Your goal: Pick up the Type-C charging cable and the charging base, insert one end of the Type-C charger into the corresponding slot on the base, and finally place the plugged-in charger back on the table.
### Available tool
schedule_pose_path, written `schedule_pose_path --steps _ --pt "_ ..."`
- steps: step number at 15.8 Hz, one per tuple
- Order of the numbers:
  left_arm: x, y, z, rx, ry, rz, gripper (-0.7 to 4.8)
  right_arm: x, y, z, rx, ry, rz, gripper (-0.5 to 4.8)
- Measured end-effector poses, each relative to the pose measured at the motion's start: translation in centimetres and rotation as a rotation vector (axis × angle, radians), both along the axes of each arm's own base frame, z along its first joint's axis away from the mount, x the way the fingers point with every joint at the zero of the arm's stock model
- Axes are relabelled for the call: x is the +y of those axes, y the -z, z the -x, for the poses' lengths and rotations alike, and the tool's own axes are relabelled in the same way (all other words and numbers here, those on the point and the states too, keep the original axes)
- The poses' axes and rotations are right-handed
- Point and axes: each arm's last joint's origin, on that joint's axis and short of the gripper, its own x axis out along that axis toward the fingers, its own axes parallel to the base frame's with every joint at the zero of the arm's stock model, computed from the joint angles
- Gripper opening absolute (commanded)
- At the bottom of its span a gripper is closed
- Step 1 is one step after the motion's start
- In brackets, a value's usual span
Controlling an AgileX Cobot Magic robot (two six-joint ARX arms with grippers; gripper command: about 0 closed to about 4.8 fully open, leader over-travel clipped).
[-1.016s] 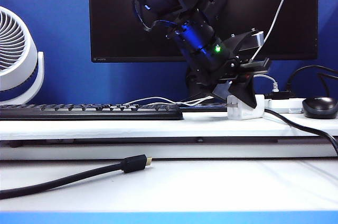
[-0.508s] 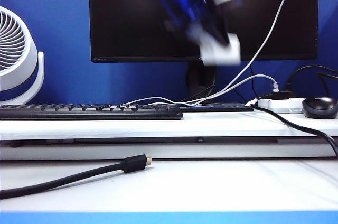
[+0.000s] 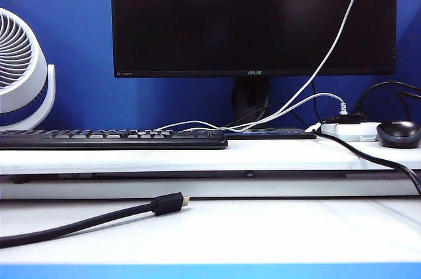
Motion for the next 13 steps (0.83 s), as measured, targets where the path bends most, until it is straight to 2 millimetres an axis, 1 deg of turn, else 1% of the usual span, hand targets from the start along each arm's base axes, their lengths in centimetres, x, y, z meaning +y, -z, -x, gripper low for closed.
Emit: schedule_pose_path --steps 1,2,3,5,6,7,9,13 --pt "0.3 -0.4 0.4 0.023 0.007 0.034 0.49 0.0 0.0 0.0 0.000 0.000 0.000 -0.01" --pt "0.9 -0.8 0.7 0.070 0.070 0.088 0.49 0.0 0.0 0.0 0.000 0.000 0.000 -0.01" --pt "2.2 -1.3 0.6 0.171 0.235 0.203 0.49 0.0 0.0 0.0 -0.004 -0.004 -0.002 -0.01" --pt "3.1 -1.6 0.2 0.273 0.396 0.321 0.49 0.1 -0.4 0.0 -0.035 -0.027 -0.015 -0.01" --pt "3.7 -1.8 0.2 0.340 0.529 0.381 0.49 0.2 -1.0 0.1 -0.096 -0.043 -0.038 -0.01" --pt "3.9 -1.9 0.2 0.373 0.619 0.414 0.49 0.2 -1.5 0.2 -0.150 -0.072 -0.056 -0.01" --pt "4.3 -2.1 0.2 0.415 0.726 0.457 0.49 0.6 -1.9 0.5 -0.188 -0.105 -0.071 -0.01" --pt "4.3 -3.0 0.4 0.422 0.917 0.513 0.49 2.4 -2.4 2.0 -0.220 -0.216 -0.099 -0.01"
